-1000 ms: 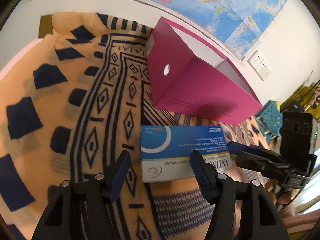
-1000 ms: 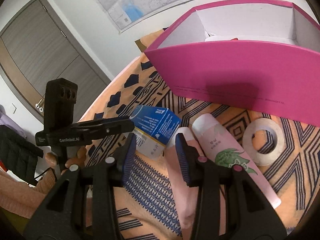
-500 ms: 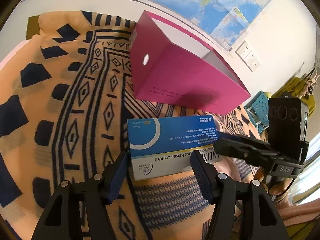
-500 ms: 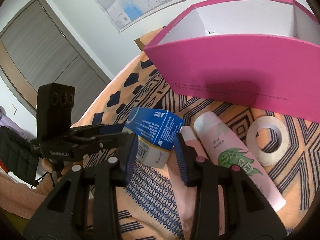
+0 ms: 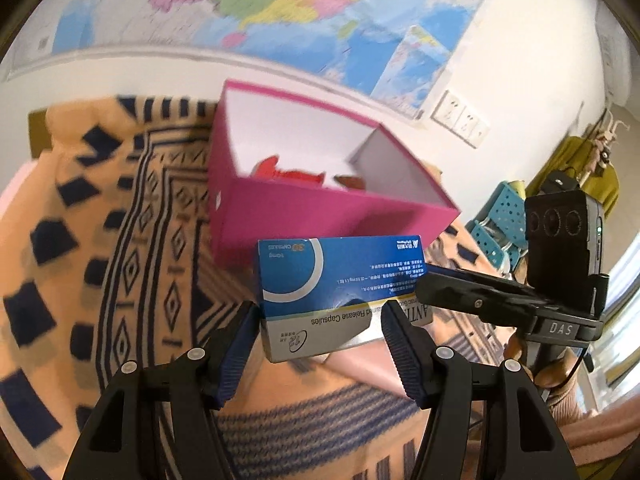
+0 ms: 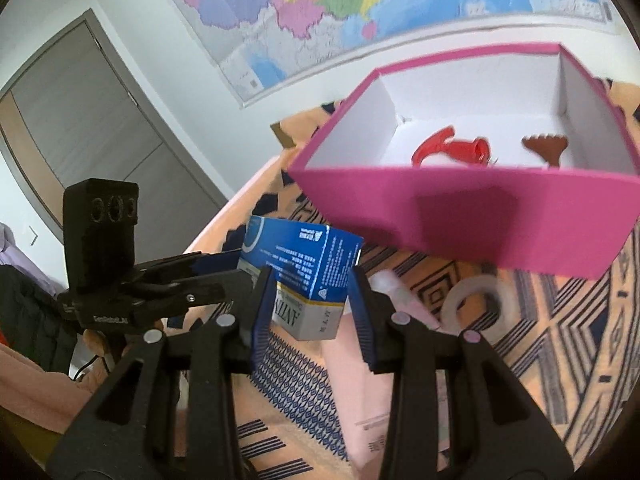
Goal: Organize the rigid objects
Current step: 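Lift the ANTINE box with the left gripper and lower it into the pink box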
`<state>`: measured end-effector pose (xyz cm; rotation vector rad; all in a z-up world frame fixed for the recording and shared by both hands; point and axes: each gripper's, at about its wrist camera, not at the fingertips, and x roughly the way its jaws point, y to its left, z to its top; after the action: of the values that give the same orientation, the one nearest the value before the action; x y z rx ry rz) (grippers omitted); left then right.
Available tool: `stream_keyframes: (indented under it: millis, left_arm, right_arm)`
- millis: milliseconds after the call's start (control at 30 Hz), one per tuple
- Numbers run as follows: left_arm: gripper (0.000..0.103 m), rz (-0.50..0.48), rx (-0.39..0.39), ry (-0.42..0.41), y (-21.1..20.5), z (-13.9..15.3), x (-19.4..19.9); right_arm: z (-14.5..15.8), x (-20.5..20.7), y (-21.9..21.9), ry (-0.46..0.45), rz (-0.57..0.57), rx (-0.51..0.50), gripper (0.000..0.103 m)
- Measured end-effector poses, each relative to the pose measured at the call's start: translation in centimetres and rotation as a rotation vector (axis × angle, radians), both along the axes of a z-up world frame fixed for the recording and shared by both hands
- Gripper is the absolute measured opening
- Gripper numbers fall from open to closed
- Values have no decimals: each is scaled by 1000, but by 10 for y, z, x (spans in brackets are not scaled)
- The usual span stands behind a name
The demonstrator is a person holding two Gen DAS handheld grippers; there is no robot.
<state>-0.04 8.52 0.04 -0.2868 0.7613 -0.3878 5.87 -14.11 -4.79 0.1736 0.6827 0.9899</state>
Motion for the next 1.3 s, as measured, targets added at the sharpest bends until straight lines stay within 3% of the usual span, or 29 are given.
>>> stream_keyframes:
  millis: [400,867,1300]
  left_arm:
    - [64,-32,51,-93,-23,34,25]
    - [64,-22,93,-145,-31,57,52]
    - [64,19,160,-94,-32,50,87]
  right_arm:
    - [37,16,-24,-87,-74,39,40]
    - [61,50,-30,-96,-105,81,40]
    - [52,98,-15,-22,-132,59,40]
